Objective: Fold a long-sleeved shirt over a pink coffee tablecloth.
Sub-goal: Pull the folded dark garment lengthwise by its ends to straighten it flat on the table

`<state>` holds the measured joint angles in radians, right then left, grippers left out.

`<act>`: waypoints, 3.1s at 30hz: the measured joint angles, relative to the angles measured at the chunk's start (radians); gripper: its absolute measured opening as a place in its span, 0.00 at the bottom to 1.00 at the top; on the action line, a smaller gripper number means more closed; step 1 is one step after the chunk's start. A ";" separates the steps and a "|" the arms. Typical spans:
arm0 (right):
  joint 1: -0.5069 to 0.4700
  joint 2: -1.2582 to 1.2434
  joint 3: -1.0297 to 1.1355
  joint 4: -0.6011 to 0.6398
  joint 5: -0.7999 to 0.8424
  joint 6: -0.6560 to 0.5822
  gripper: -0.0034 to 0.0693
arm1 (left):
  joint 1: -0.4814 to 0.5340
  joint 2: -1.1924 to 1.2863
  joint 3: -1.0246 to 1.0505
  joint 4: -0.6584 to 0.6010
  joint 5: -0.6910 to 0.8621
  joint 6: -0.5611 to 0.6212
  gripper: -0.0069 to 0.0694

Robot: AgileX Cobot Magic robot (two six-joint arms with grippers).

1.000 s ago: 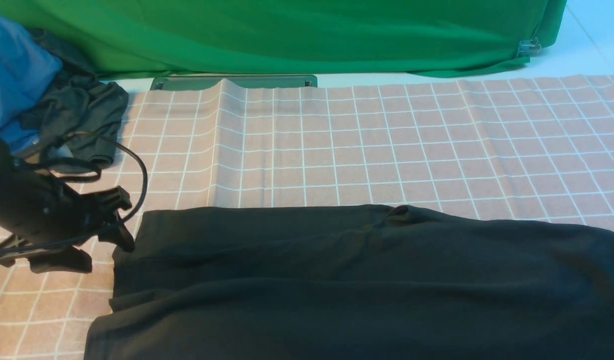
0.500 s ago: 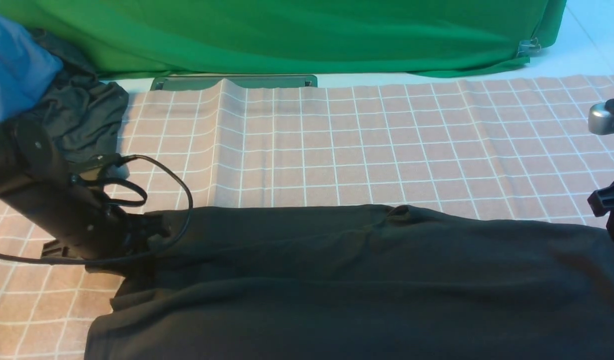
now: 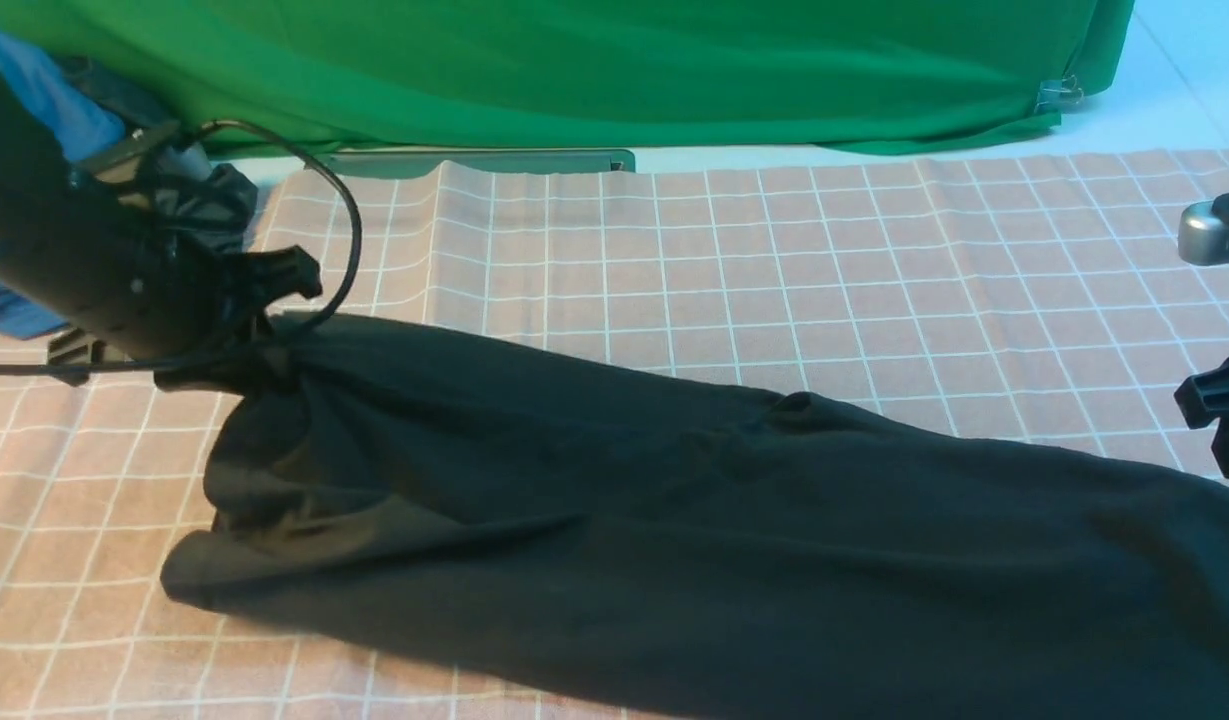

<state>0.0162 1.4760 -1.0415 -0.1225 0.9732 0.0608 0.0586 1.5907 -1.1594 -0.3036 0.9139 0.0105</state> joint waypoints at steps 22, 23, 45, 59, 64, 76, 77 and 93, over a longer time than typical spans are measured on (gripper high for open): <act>0.000 0.000 0.000 0.000 0.003 0.001 0.58 | -0.001 0.154 0.000 0.158 -0.190 -0.075 0.66; 0.000 0.000 0.000 0.000 0.004 0.001 0.58 | -0.001 0.159 0.000 0.157 -0.195 -0.075 0.66; 0.000 0.000 0.000 0.000 -0.002 0.005 0.58 | -0.001 0.257 -0.001 0.233 -0.167 -0.136 0.61; 0.000 0.000 0.000 0.010 -0.021 0.009 0.58 | -0.001 0.185 -0.078 0.170 -0.082 -0.076 0.15; 0.000 -0.001 0.000 0.035 -0.035 0.009 0.58 | -0.001 0.184 -0.122 0.127 -0.054 -0.076 0.15; 0.000 -0.002 0.000 0.044 -0.046 0.008 0.58 | -0.001 0.185 -0.143 0.122 -0.041 -0.086 0.22; 0.000 -0.002 0.000 0.044 -0.047 0.008 0.58 | -0.001 0.185 -0.143 0.122 -0.051 -0.073 0.24; 0.000 -0.002 0.000 0.049 -0.047 0.008 0.58 | -0.001 0.185 -0.170 0.161 -0.020 -0.108 0.41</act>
<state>0.0162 1.4741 -1.0415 -0.0733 0.9259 0.0685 0.0578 1.7757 -1.3292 -0.1429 0.8939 -0.0973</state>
